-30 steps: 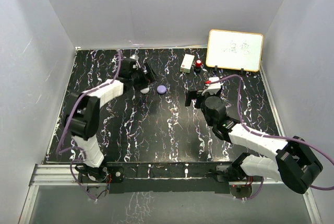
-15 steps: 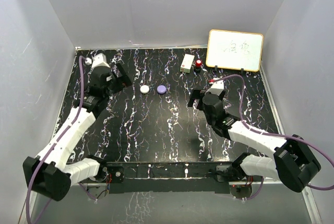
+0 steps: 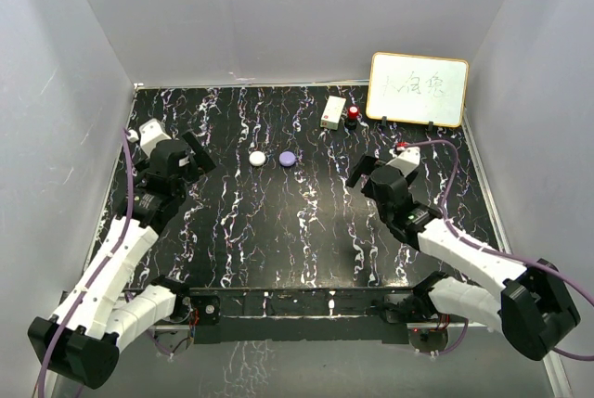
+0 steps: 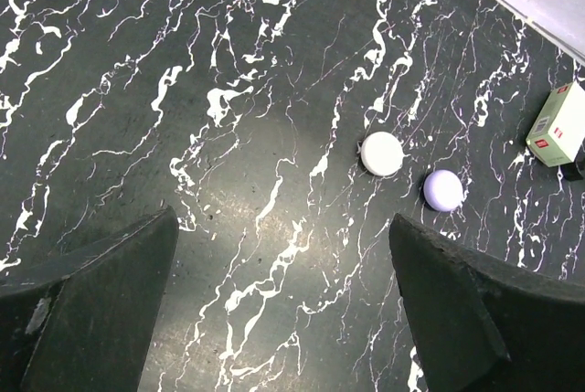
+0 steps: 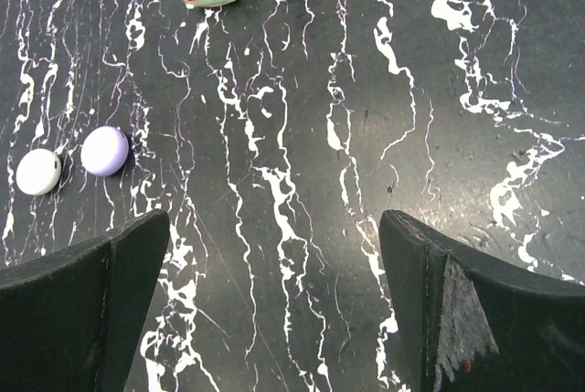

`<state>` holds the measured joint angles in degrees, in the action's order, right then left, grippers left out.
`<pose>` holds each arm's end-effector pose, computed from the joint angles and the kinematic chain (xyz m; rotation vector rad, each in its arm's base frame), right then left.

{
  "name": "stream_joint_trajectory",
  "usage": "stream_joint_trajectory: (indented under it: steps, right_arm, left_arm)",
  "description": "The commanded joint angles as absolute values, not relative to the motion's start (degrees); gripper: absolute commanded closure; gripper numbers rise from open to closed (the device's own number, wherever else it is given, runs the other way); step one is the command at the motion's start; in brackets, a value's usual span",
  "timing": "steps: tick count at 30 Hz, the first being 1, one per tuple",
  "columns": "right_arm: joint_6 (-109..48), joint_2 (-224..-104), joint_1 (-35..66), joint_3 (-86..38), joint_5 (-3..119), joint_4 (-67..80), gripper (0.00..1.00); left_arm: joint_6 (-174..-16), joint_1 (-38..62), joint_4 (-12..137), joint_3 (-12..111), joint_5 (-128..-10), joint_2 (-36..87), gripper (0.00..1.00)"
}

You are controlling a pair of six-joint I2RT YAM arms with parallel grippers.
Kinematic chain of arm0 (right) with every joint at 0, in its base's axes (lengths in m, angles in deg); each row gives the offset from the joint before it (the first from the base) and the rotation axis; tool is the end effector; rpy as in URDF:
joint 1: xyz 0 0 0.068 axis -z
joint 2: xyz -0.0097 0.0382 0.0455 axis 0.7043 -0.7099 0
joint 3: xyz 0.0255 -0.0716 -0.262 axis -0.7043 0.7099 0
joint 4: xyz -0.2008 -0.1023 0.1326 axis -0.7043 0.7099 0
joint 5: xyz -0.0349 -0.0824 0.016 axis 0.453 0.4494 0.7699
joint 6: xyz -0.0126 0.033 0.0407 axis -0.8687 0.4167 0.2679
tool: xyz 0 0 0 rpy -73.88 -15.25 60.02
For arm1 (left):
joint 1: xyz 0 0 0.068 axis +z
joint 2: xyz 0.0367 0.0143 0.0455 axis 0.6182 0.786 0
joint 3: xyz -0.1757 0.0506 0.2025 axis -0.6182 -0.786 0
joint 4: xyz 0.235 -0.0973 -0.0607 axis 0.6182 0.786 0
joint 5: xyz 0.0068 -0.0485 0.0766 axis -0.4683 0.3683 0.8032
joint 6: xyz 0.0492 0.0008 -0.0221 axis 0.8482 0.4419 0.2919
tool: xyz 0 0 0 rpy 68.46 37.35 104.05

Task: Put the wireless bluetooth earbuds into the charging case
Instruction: Reset both arms

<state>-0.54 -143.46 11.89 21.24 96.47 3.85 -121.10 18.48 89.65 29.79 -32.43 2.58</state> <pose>0.1981 0.1061 0.2227 0.3941 1.9538 0.2188 0.1942 -0.0517 0.3354 -0.6047 1.8735 -0.1548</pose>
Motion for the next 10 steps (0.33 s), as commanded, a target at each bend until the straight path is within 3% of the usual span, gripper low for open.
stream_joint_trajectory:
  steps: [1, 10]
  right_arm:
    - [2.40, -139.00, 11.87, 20.33, 95.82, 5.82, 0.02]
    - [2.34, -133.73, 11.89, 22.98, 96.33, 6.42, 0.02]
  left_arm:
    - [-121.69, 18.67, 91.23, 29.09, -32.55, 1.73, 0.02]
    - [-121.09, 18.61, 89.83, 28.01, -34.24, -1.10, 0.01]
